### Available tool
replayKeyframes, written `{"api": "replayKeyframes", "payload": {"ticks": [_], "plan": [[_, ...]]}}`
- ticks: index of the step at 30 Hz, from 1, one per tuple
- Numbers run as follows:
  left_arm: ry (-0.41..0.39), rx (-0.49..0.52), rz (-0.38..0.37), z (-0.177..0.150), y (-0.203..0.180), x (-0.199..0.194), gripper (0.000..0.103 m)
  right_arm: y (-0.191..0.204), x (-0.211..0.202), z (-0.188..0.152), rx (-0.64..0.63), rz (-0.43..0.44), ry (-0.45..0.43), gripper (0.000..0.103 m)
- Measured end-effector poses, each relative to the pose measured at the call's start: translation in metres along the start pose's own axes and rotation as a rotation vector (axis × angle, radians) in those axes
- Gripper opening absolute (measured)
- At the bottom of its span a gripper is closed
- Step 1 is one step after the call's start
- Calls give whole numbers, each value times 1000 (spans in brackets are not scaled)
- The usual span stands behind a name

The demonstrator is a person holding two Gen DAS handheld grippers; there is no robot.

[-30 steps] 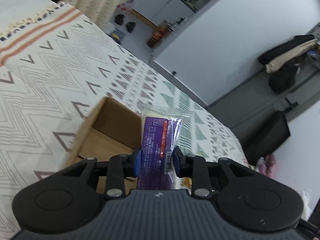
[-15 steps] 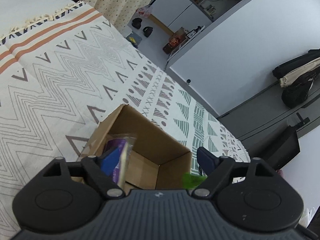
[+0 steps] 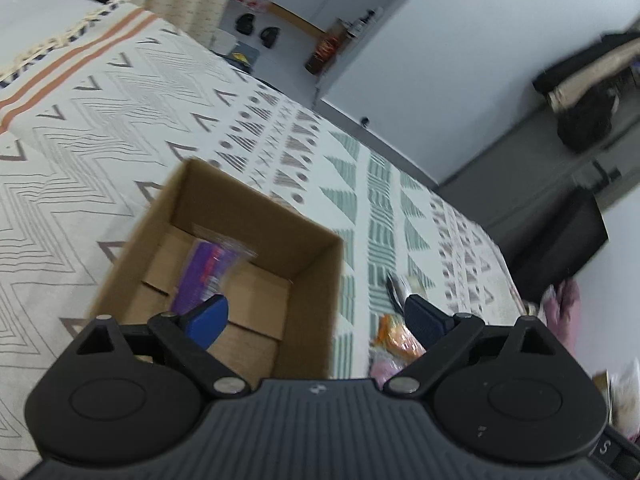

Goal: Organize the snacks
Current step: 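Open both tools to drop the purple bar and green packet into the box, then grasp the orange packet with the left tool while the right tool grasps a green packet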

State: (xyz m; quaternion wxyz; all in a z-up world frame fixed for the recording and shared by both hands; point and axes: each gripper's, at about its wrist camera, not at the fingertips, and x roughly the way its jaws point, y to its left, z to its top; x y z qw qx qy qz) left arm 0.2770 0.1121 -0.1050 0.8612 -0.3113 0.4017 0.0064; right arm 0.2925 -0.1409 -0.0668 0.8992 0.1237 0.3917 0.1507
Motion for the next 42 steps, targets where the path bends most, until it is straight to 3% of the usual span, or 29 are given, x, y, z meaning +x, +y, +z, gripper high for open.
{"api": "replayKeyframes", "payload": {"ticks": [17, 33, 42], "plan": [[87, 235, -5, -59, -75, 17, 94, -95, -40, -32, 141, -86, 16, 81], [139, 302, -7, -105, -101, 49, 91, -149, -24, -65, 273, -72, 74, 79], [187, 282, 45, -121, -98, 81, 76, -160, 9, -77, 291, -39, 134, 67]]}}
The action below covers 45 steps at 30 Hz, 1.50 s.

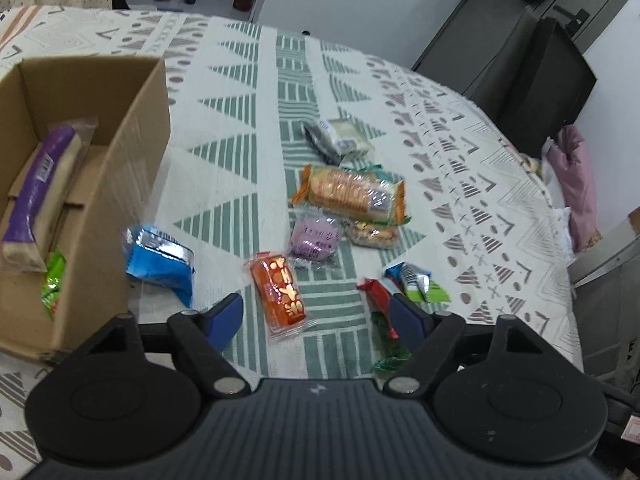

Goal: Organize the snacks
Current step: 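Grasp the orange packet with the left tool while the right tool grasps a green packet, then carry both packets over the box and open both tools to drop them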

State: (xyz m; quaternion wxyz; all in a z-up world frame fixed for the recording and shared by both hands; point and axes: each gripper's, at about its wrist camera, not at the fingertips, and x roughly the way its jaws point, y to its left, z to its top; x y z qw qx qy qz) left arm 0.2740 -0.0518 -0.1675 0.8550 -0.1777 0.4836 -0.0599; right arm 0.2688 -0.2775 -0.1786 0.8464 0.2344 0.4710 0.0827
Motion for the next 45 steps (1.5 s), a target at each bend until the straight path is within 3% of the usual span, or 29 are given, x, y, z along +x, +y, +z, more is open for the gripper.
{"api": "replayKeyframes", "payload": {"ticks": [4, 13, 16, 17, 19, 21, 22, 26, 35, 45], "plan": [[27, -15, 34, 1, 3, 18, 69, -3, 13, 0, -4, -11, 32, 67], [71, -27, 87, 2, 4, 48, 61, -7, 40, -2, -35, -14, 106, 57], [70, -22, 99, 1, 3, 54, 57, -6, 43, -2, -61, -22, 106, 49], [66, -11, 109, 1, 2, 55, 55, -6, 43, -2, -65, -22, 106, 42], [60, 6, 133, 2, 0, 57, 35, -5, 44, -1, -72, -23, 106, 36], [55, -23, 136, 3, 4, 56, 21, -5, 44, -1, -75, -20, 100, 36], [55, -40, 128, 4, 6, 56, 20, -6, 43, -1, -69, -16, 97, 35], [21, -39, 129, 4, 7, 48, 19, -8, 37, 0, -45, 3, 76, 34], [-36, -42, 46, 9, 2, 16, 18, 2, 13, 1, -42, -15, 21, 33], [-94, -62, 3, 18, 12, -21, 18, 37, -20, 11, -91, -13, -65, 33]]}}
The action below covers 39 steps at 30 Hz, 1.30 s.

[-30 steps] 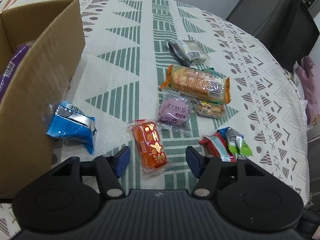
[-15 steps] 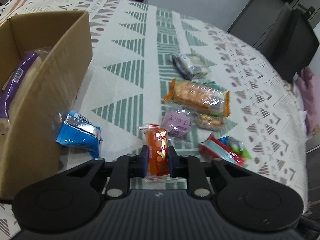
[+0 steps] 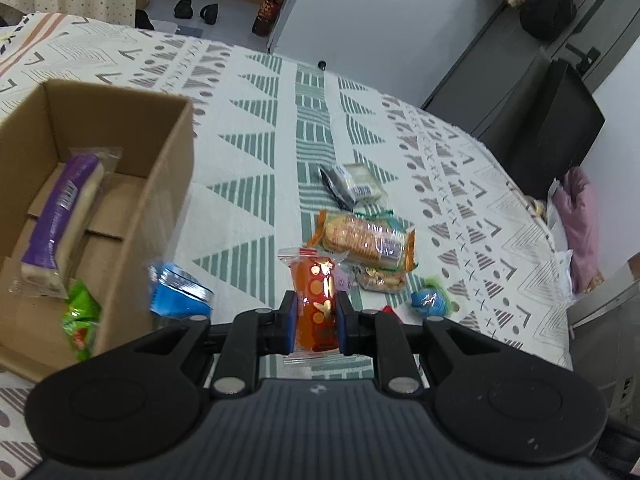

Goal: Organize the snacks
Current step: 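Carry both packets over the box and open both tools to drop them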

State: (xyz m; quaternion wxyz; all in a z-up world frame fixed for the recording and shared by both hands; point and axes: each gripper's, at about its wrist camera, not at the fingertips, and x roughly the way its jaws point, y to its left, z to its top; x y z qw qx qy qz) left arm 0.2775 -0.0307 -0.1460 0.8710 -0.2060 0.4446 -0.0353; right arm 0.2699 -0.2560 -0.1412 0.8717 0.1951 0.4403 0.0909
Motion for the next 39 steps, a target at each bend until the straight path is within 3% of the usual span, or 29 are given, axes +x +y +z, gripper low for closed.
{"api": "replayKeyframes", "payload": {"ticks": [16, 39], "plan": [[-114, -120, -47, 34, 56, -48, 18, 82, -6, 17, -111, 42, -64, 33], [-123, -323, -9, 55, 159, -55, 18, 189, 46, 10, -220, 126, -17, 33]]}}
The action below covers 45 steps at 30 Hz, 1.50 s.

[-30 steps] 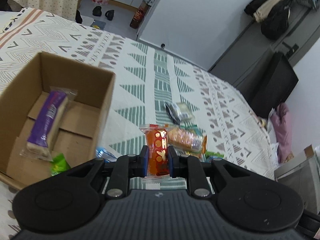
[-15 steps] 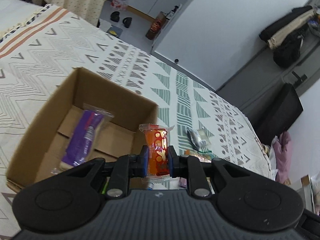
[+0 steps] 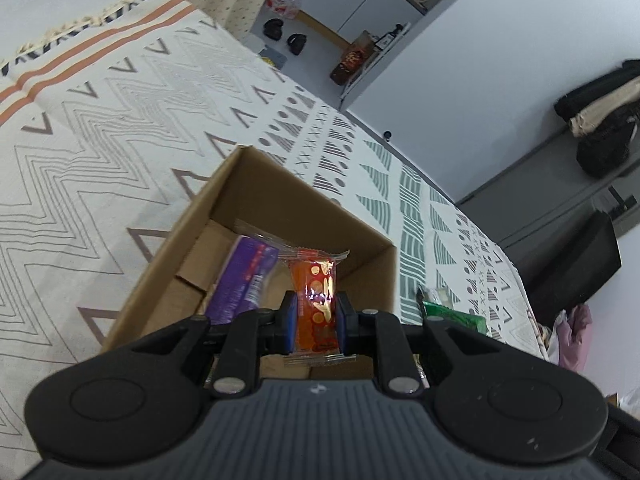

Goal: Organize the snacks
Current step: 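Carry both packets over the box and open both tools to drop them, then move both tools back toward the remaining snacks beside the box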

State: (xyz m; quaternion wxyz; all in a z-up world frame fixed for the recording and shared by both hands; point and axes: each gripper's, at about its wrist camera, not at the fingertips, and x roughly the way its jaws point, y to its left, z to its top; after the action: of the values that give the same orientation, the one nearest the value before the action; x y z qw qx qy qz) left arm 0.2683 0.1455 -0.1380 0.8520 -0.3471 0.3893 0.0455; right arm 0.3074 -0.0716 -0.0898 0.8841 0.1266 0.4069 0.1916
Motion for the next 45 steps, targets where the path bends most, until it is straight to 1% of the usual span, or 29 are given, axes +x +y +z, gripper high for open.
{"api": "replayKeyframes", "payload": {"ticks": [5, 8, 10, 11, 13, 17, 23, 26, 28, 29, 31, 35, 37, 40, 44, 45], "plan": [[8, -29, 12, 5, 10, 5, 18, 13, 16, -1, -18, 24, 26, 33], [21, -60, 36, 7, 19, 11, 19, 18, 27, -3, -21, 37, 47, 33], [18, -97, 67, 9, 28, 14, 19, 19, 35, -6, -15, 43, 68, 34], [17, -109, 73, 10, 32, 15, 19, 19, 39, -7, -8, 43, 81, 37], [8, -111, 70, 12, 35, 14, 19, 17, 46, -10, 9, 59, 100, 36], [-9, -105, 103, 13, 36, 13, 20, 21, 49, -13, 1, 76, 111, 37], [-37, -113, 151, 17, 37, 9, 22, 23, 41, -10, 9, 103, 93, 39], [-33, -124, 165, 19, 34, 6, 29, 18, 30, -4, 15, 101, 70, 42], [-42, -111, 167, 18, 28, 2, 46, 11, 22, -2, 22, 91, 54, 44], [-52, -94, 170, 17, 24, 0, 50, 6, 18, -2, 29, 84, 48, 44], [-60, -54, 175, 14, 12, -4, 61, -3, 11, -1, 40, 70, 37, 45], [-63, 14, 156, 5, -9, -9, 68, -26, -1, -4, 69, 33, 27, 48], [-68, 55, 166, 0, -19, -9, 75, -36, -7, -6, 81, 24, 25, 49], [-56, 97, 192, -7, -30, -6, 78, -50, -17, -10, 91, 8, 21, 53], [-46, 131, 189, -16, -42, -7, 79, -69, -30, -14, 104, -15, 14, 57], [-45, 136, 190, -18, -45, -8, 82, -75, -33, -15, 107, -23, 12, 58]]}}
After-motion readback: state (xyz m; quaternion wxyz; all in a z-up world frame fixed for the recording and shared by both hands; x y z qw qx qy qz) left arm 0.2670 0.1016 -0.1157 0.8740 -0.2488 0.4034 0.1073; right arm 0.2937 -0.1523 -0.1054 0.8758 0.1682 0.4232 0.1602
